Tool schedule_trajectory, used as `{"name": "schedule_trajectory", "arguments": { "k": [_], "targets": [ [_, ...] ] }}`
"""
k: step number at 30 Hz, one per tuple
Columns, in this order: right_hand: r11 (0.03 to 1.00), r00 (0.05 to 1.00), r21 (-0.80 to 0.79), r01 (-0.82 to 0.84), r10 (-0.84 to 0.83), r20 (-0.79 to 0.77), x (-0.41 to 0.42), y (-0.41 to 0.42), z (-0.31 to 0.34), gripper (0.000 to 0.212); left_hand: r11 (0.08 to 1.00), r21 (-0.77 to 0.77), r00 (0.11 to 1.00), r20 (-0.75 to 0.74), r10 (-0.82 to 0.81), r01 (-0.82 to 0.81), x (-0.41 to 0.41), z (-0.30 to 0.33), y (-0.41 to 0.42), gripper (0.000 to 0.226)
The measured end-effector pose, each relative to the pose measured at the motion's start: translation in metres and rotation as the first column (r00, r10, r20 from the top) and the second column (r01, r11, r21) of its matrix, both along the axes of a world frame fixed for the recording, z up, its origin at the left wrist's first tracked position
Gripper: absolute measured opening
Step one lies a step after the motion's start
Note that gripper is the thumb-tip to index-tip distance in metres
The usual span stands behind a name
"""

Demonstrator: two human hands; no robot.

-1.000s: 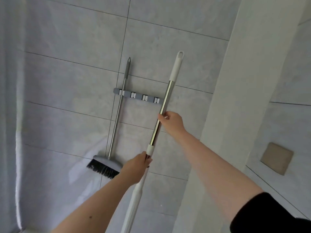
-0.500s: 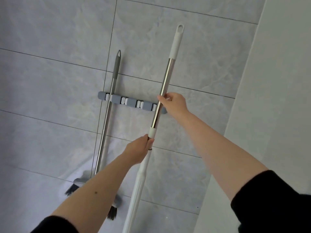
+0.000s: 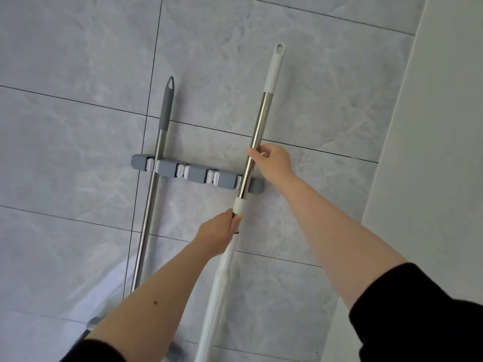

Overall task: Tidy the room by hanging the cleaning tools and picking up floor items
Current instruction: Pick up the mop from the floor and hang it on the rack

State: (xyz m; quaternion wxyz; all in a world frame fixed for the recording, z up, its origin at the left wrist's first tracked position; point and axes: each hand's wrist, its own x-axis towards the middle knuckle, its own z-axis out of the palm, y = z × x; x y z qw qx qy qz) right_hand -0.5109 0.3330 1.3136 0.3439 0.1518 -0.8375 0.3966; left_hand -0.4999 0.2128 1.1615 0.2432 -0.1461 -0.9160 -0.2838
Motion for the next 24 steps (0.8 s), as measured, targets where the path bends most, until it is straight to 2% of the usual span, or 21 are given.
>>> {"name": "schedule_trajectory", "arguments": {
  "k": [4, 10, 17, 24],
  "targets": [
    [1.000, 1.000, -0.009, 0.011, -0.011, -0.004, -0.014, -0.006, -0.004, 0.024, 0.998, -0.054, 0.999, 0.038, 0.017, -0.015, -0.010, 0.004, -0.008, 0.032],
    [0.999, 0.998, -0.043, 0.028, -0.030, -0.060, -0.022, -0.004, -0.011, 0.029, 0.996, -0.087, 0.999, -0.041, -0.036, 0.033, -0.017, -0.001, -0.013, 0.037],
    [0.997, 0.991, -0.013, 0.071, -0.072, -0.110, -0.025, -0.007, -0.013, 0.029, 0.993, -0.107, 0.996, -0.055, -0.065, 0.058, -0.024, -0.003, -0.011, 0.042],
    [0.991, 0.983, 0.030, 0.128, -0.122, -0.140, -0.019, -0.009, -0.013, 0.029, 0.988, -0.150, 1.000, -0.018, -0.021, 0.018, -0.020, 0.002, -0.007, 0.042]
  ]
}}
